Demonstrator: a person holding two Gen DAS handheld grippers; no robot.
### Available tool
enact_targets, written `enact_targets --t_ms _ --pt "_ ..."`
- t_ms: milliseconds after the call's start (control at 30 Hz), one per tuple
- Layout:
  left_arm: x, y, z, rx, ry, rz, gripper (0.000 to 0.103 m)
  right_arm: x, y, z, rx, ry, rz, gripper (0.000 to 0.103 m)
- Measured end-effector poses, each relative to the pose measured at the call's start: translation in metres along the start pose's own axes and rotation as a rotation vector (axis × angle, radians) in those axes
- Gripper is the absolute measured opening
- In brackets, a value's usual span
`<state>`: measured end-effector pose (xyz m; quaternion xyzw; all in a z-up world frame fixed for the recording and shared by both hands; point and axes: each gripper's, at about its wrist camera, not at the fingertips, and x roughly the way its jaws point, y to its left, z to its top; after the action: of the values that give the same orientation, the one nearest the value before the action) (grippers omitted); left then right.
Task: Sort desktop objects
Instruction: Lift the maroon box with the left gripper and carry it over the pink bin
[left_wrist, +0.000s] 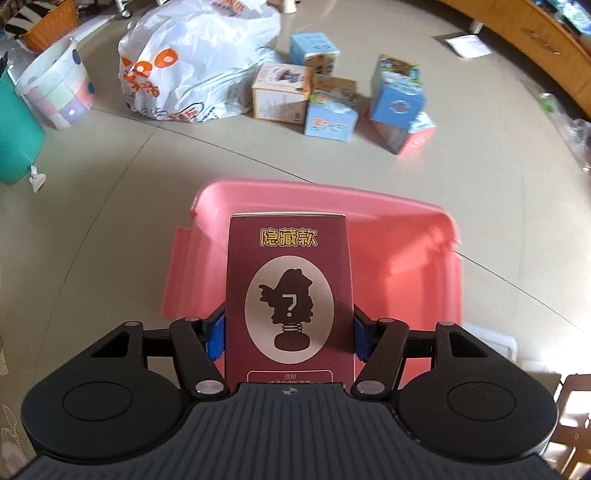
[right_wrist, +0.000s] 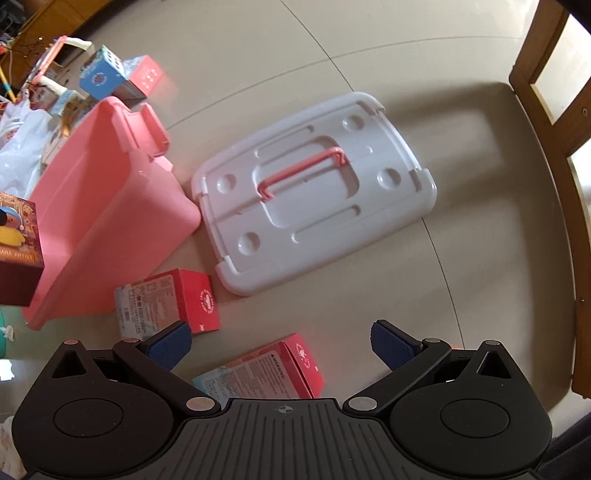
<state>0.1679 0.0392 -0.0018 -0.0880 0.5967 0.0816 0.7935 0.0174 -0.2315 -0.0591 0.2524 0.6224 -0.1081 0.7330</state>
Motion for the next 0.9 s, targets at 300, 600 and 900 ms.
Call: enact_targets --t_ms 300,600,900 --pt "0.063 0.003 0.016 0.049 0.066 -0.006 0.063 0.016 0.013 0.004 -0.008 0.02 -0.034 0.103" --pt "0.118 0.002 0.008 0.069 0.141 -0.008 0.063 0.031 0.023 0.004 -0.037 0.044 -0.077 0.103" --pt "0.139 -0.004 0.007 0.119 0.142 0.024 0.064 0.04 0.026 0.004 -0.083 0.064 -0.091 0.103"
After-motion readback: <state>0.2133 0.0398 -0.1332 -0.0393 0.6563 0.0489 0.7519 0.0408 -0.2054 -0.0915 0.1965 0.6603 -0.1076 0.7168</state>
